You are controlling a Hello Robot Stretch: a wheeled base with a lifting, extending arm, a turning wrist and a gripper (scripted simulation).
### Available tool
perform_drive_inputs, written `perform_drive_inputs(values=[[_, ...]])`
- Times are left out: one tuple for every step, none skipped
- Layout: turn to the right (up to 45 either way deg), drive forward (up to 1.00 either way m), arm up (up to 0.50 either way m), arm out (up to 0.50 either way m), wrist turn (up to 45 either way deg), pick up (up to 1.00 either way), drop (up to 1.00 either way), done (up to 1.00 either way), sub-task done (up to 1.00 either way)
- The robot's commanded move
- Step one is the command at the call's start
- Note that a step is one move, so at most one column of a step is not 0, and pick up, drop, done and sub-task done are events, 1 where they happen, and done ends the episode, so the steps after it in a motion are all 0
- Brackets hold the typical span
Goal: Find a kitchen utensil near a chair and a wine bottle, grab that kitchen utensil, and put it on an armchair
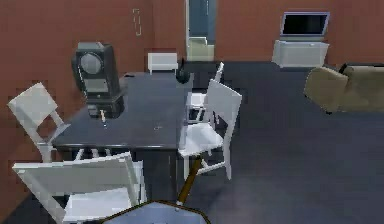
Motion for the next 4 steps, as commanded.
perform_drive_inputs(values=[[45.0, 0.00, 0.00, 0.00, 0.0, 0.00, 0.00, 0.00, 0.00], [42.0, 0.00, 0.00, 0.00, 0.0, 0.00, 0.00, 0.00, 0.00], [0.0, 1.00, 0.00, 0.00, 0.0, 0.00, 0.00, 0.00, 0.00], [0.0, 0.75, 0.00, 0.00, 0.0, 0.00, 0.00, 0.00, 0.00]])
